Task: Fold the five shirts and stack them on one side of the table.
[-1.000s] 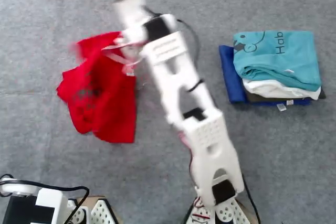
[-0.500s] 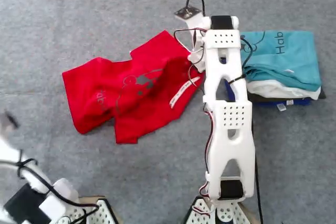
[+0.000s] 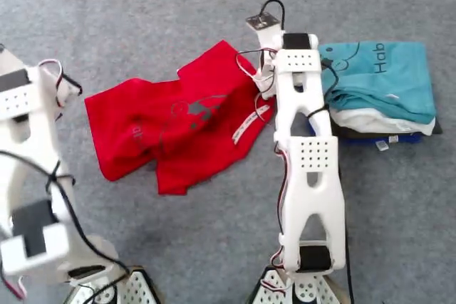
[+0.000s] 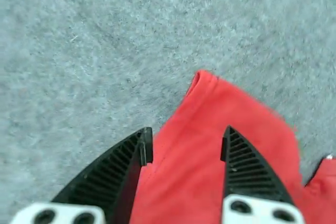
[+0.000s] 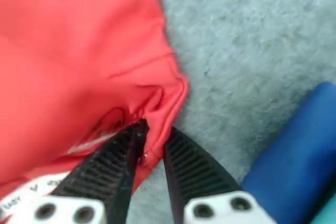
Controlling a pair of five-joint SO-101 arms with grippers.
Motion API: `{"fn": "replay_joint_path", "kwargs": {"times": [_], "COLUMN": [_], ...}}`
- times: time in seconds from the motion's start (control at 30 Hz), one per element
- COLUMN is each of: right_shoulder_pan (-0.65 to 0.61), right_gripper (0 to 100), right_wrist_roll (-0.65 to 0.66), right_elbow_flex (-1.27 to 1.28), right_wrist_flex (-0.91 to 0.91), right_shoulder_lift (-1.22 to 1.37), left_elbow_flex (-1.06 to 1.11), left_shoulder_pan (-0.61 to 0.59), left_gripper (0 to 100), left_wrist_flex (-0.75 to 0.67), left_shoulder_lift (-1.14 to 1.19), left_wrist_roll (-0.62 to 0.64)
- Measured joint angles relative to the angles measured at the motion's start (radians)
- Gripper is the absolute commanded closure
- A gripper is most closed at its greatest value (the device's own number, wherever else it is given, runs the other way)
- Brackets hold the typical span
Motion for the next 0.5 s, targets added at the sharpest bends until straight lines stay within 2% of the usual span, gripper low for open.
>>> {"fn": "replay_joint_path", "kwargs": {"times": [0.27, 0.5], "right_shoulder_pan": [0.0, -0.002], "right_gripper": [98.3, 98.3], "right_wrist_roll": [-0.041, -0.041], "right_elbow_flex": [-0.107, -0.127], "right_wrist_flex": [0.005, 0.005], "right_shoulder_lift": [0.061, 0.074], "left_elbow_flex": [-0.388, -0.763], "left_shoulder_pan": [0.043, 0.08], "left_gripper": [78, 78], "left_wrist_flex": [0.16, 0.417], "left_shoulder_lift": [0.333, 0.568], "left_wrist_roll": [0.132, 0.161]}}
